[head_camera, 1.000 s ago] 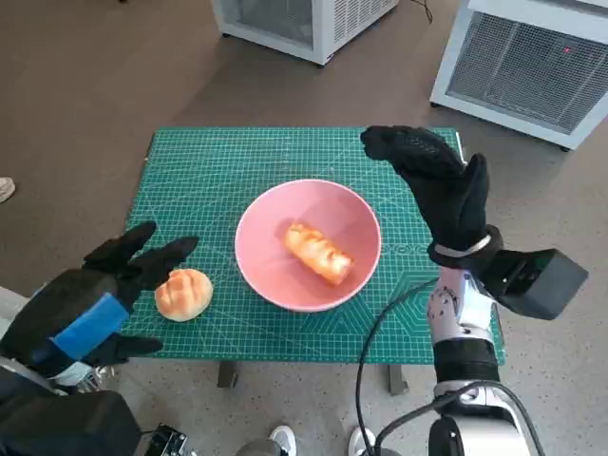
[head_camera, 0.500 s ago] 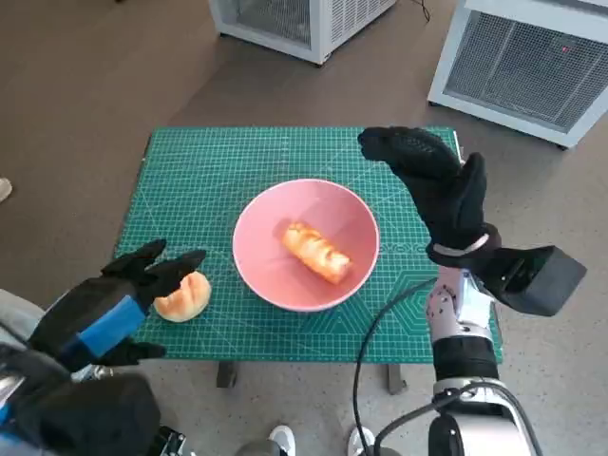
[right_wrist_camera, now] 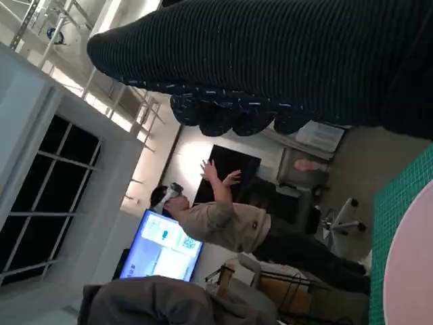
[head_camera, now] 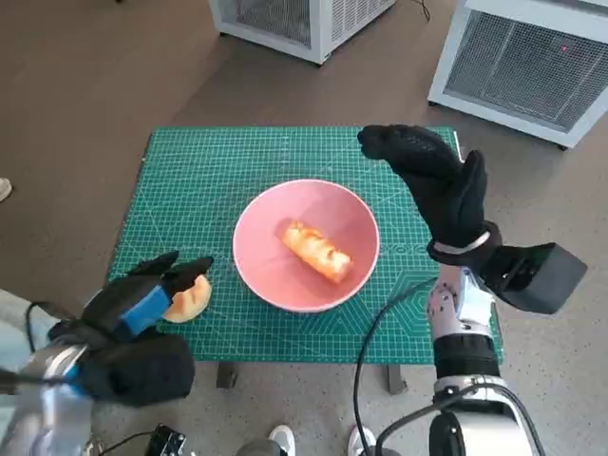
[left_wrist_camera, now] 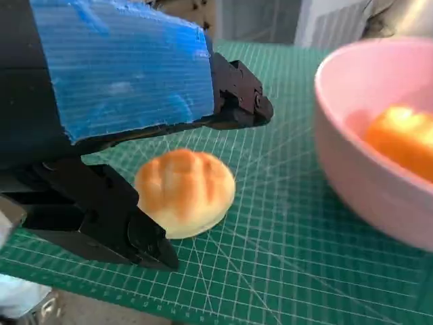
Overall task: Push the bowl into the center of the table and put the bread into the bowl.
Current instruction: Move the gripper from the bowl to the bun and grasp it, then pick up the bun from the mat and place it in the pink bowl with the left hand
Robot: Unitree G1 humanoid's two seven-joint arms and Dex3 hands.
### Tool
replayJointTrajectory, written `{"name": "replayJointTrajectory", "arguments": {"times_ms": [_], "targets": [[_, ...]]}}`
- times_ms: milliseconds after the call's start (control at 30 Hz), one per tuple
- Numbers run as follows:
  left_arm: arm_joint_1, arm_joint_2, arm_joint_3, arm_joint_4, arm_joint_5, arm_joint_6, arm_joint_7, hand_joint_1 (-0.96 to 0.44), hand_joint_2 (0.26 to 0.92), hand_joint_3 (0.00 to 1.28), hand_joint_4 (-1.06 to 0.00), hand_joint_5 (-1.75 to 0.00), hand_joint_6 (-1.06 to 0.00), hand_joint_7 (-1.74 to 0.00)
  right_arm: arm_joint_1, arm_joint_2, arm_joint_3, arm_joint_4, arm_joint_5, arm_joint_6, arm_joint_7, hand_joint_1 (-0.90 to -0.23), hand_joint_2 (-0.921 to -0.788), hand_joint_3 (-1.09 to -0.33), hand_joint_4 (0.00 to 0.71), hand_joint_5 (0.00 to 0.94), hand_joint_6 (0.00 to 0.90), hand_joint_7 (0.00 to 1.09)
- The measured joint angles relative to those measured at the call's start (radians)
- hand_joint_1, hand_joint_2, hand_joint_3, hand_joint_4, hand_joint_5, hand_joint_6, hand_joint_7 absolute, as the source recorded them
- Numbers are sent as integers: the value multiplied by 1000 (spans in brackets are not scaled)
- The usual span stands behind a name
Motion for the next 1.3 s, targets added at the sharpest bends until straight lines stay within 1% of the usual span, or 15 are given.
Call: {"name": "replayJointTrajectory", "arguments": {"times_ms": [33, 200, 233, 267, 300, 333, 367, 400, 433, 467, 500, 567, 700, 867, 1300], "targets": [[-6, -2, -7, 15, 3, -6, 8, 153, 798, 17, -325, -28, -428, -34, 0, 0, 0, 0, 0, 0, 0, -683, -921, -751, 166, 4, -1, 588], [-40, -10, -44, 95, 36, -30, 50, 150, 838, 28, -487, -35, -579, -54, 0, 0, 0, -1, 0, 0, 0, -680, -921, -752, 167, 5, -1, 590], [-46, -11, -50, 107, 42, -33, 56, 149, 843, 29, -506, -33, -598, -55, 0, 0, 0, -1, 0, 0, -1, -680, -921, -753, 167, 5, -1, 590], [-51, -12, -56, 117, 50, -34, 62, 145, 861, 35, -570, -48, -656, -73, 0, 0, 0, -2, 0, 0, -1, -678, -921, -753, 168, 5, -1, 591], [-55, -12, -61, 123, 58, -36, 66, 143, 868, 37, -593, -53, -677, -79, 0, 0, 1, -2, -1, 0, -1, -678, -921, -753, 168, 5, -1, 592], [-58, -12, -65, 129, 67, -39, 71, 143, 887, 50, -680, -88, -740, -106, 0, 0, 1, -3, -1, 0, -1, -678, -921, -753, 168, 5, -1, 592], [-62, -11, -68, 134, 74, -42, 76, 115, 894, 62, -679, -308, -701, -329, 1, -1, 1, -4, -1, 0, -2, -678, -921, -754, 168, 5, -1, 593], [-66, -11, -71, 139, 79, -45, 81, 60, 907, 115, -643, -778, -591, -802, 1, -1, 1, -4, -1, -1, -3, -679, -921, -754, 168, 5, -1, 593], [-70, -11, -74, 144, 84, -49, 87, 49, 910, 126, -637, -876, -568, -900, 1, -1, 1, -5, -1, -1, -3, -679, -921, -755, 168, 5, -1, 593], [-73, -11, -77, 149, 91, -54, 93, 32, 914, 121, -653, -1007, -558, -1003, 1, -1, 1, -6, -1, -1, -3, -679, -921, -755, 168, 5, -1, 594], [-76, -11, -78, 152, 98, -59, 99, 26, 915, 120, -659, -1053, -555, -1040, 1, -1, 1, -6, -2, -1, -3, -679, -921, -755, 168, 5, -1, 594], [-79, -10, -80, 156, 107, -70, 110, 13, 918, 93, -691, -1152, -582, -1085, 2, -1, 1, -7, -2, -1, -3, -679, -921, -755, 168, 5, -1, 594], [-81, -4, -79, 165, 112, -97, 126, 5, 912, 77, -714, -1194, -625, -1090, 4, -1, 1, -11, -2, -1, -4, -679, -921, -756, 168, 5, -1, 594], [-81, 5, -69, 167, 107, -118, 128, 4, 911, 72, -715, -1191, -638, -1103, 6, -1, 2, -15, -3, -1, -5, -679, -921, -757, 167, 4, -1, 594], [-89, 7, 17, 71, 65, -98, 111, 4, 916, 33, -751, -1117, -663, -1114, 11, -1, 2, -16, -2, -1, -5, -676, -921, -753, 169, 5, -1, 595]]}}
